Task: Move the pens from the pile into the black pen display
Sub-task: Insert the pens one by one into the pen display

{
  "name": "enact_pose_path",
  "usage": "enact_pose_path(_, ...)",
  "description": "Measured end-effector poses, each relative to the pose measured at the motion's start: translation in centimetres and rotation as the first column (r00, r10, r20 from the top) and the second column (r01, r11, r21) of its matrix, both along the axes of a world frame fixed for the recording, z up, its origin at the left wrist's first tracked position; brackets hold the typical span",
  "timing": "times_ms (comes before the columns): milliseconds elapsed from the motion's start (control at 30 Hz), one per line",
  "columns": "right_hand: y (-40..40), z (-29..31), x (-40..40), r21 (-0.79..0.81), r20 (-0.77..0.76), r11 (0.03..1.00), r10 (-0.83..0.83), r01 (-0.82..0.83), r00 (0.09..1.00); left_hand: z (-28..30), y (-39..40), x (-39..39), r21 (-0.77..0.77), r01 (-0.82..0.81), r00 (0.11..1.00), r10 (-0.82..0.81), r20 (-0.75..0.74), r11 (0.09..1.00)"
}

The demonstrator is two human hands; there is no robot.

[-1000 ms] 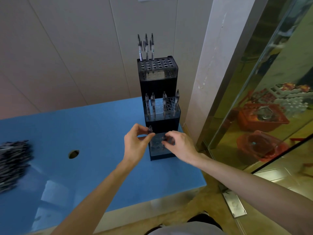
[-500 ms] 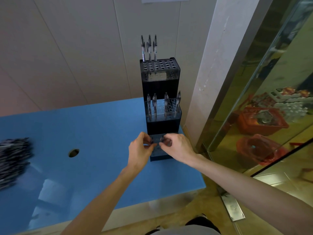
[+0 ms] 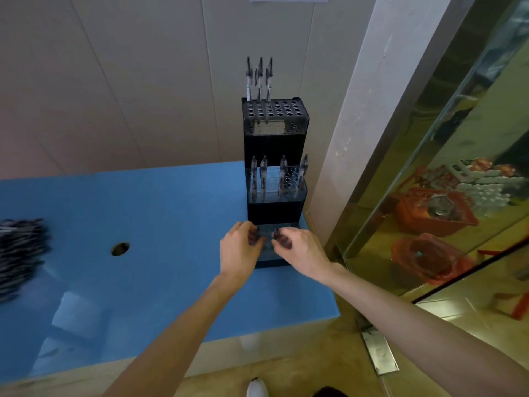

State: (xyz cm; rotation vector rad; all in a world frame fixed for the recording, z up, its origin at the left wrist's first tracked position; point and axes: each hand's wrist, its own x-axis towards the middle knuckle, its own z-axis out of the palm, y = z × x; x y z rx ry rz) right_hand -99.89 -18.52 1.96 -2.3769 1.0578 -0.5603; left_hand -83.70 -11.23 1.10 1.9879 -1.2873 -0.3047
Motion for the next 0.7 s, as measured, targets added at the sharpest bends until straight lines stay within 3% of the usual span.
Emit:
enact_pose_path(133, -0.3, 0.7, -0.3, 0.051, -0.040, 0.998, 0.034, -0.032, 0.999, 0.7, 0.1, -1.1, 0.056, -0.120, 0.985, 0.126, -0.120, 0.991)
enact_pose_path(200, -0.5, 1.5, -0.4, 0.067, -0.137, 0.996, 0.070, -0.062, 0.988, 0.9, 0.1, -1.2, 0.103, -0.113, 0.986, 0.125, -0.114, 0.988)
enact_pose_path(267, -0.5, 2.2, -0.7, 0.083, -0.266, 0.991, 0.124, -0.106, 0.956, 1.3, 0.8, -1.1, 0.172, -0.059, 0.997, 0.068, -0.045, 0.983)
enact_pose_path(367, -0.1, 3.3, -1.9, 0.067, -0.329, 0.994, 0.098, -0.081, 0.939, 2.2, 2.5, -0.7, 0.298, 0.012, 0.998, -0.028, 0.052, 0.954)
enact_pose_path(433, 0.4, 4.3, -2.6, -0.008, -0.317, 0.998, 0.052, -0.058, 0.947, 3.1, 3.7, 0.0, 0.384, 0.003, 0.980, -0.079, 0.181, 0.923)
enact_pose_path(533, 1.1, 5.4, -2.7, -0.145, -0.269, 0.984, 0.060, -0.102, 0.961, 5.1, 5.5, 1.4, 0.478, -0.046, 0.885, -0.186, 0.427, 0.877)
enact_pose_path(700, 4.0, 7.1, -0.1, -0.407, -0.216, 0.894, 0.106, -0.188, 0.971, 7.8, 10.2, 4.8, 0.539, -0.167, 0.815, -0.192, 0.547, 0.826)
